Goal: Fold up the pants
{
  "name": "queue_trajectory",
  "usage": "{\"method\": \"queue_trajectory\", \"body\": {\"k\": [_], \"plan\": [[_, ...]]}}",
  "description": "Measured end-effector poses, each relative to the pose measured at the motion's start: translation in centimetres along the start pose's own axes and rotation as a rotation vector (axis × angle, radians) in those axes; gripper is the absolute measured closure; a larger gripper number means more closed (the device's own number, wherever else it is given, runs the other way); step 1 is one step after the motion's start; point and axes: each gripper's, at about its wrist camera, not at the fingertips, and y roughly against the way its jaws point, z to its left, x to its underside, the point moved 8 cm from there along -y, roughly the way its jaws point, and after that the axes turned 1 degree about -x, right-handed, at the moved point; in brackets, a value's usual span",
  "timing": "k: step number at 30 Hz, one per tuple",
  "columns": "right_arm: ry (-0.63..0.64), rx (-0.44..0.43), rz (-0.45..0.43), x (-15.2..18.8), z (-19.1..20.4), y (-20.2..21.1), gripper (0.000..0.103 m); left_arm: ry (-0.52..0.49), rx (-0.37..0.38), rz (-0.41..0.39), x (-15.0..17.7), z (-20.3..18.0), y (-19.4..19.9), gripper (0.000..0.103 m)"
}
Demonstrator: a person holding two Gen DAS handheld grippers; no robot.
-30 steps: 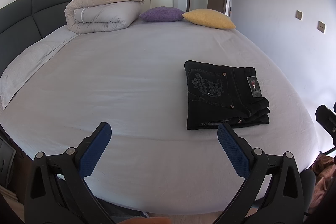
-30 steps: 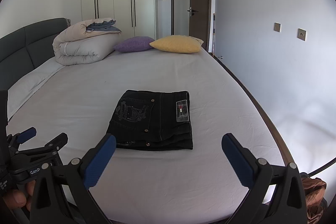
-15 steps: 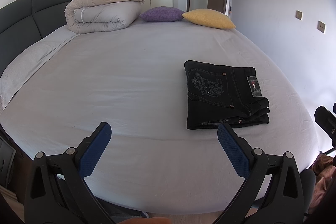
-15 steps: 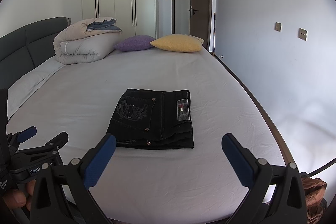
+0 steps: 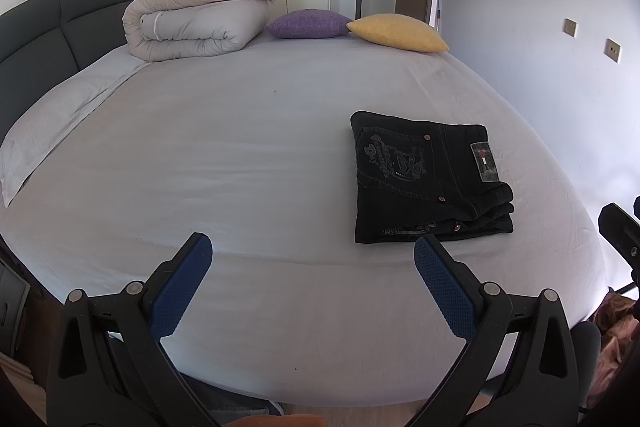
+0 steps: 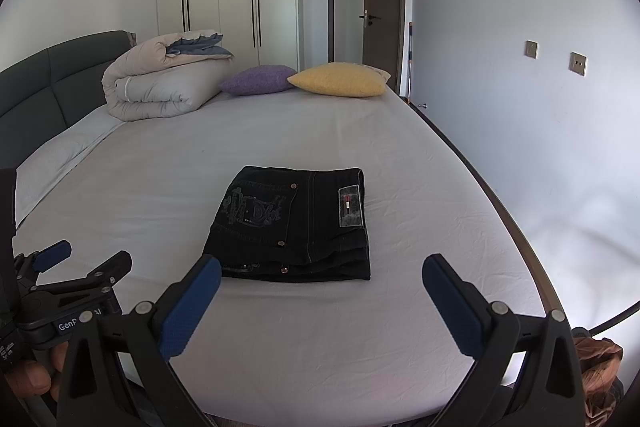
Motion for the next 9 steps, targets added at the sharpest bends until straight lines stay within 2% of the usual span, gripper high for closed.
{"method": "queue_trajectory", "body": {"k": [9], "plan": [[-0.002, -0.002, 0.003, 0.17, 0.06, 0.05, 0.000, 0.008, 0.002, 0.004, 0.61, 0.11, -0.11, 0.000]]}}
